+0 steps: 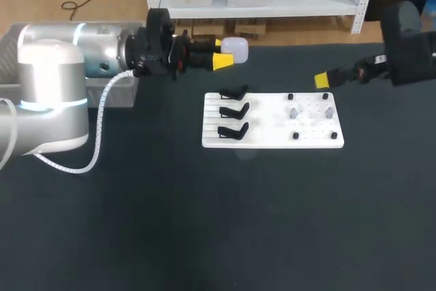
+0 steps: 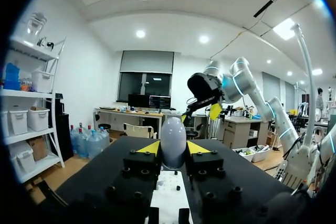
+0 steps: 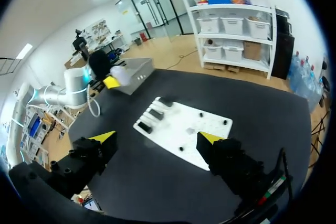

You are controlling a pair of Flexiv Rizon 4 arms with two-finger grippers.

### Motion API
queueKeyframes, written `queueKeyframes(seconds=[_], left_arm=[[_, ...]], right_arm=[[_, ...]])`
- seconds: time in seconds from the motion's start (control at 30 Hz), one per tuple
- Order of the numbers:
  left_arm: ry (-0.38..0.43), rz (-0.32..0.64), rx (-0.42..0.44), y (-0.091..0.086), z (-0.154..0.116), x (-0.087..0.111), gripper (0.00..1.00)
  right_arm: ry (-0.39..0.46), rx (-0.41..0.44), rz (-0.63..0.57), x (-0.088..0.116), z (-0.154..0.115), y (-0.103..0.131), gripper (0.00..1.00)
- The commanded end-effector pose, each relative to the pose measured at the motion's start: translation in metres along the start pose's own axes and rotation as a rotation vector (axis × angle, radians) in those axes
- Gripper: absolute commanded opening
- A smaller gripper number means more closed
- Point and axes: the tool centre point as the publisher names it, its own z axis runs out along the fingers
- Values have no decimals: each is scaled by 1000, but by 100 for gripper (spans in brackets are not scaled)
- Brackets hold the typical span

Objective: Pick up each earbud case from the left stands, insert the matching earbuds, close the lid, and place the case in the box.

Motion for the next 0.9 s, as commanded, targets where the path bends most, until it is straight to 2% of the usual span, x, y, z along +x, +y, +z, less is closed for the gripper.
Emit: queueKeyframes(seconds=[0.03, 0.33, 0.9], left_arm=[[-3, 1, -1, 0, 1, 1, 0], [36, -2, 11, -2, 2, 6, 0], [36, -2, 11, -2, 2, 6, 0]], right_arm=[[16, -6, -7, -3, 10, 18, 100], [68, -32, -44, -15, 38, 50, 100], [155, -62, -102, -59, 73, 75, 100]])
